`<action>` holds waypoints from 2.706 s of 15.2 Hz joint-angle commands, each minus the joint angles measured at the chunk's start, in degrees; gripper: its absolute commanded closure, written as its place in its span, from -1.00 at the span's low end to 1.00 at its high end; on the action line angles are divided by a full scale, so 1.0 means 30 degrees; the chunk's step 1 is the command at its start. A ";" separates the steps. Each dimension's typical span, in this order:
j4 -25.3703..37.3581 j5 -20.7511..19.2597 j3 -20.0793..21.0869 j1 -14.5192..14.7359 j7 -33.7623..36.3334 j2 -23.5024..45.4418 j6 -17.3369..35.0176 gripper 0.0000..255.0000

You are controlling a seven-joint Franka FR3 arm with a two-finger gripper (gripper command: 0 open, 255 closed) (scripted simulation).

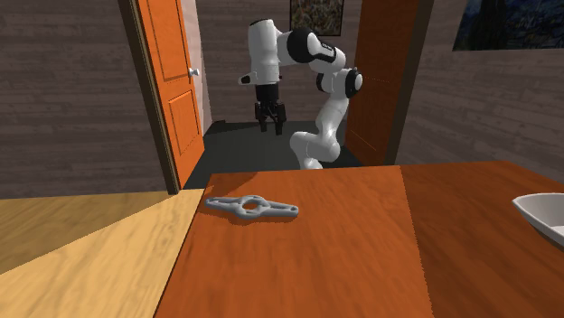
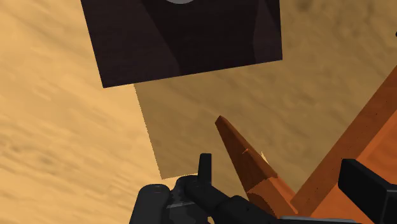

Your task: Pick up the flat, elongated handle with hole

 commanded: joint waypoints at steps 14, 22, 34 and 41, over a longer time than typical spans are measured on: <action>0.4569 0.1482 0.6198 -0.0734 0.9763 0.6695 0.2700 -1.00; 1.0131 -0.0595 0.9364 -0.1215 1.6250 1.3012 0.3073 -1.00; 1.2376 -0.2807 1.0368 -0.0629 1.9980 1.7130 0.4157 -1.00; 1.2203 -0.2788 1.0372 -0.0629 1.9989 1.7087 0.4290 1.00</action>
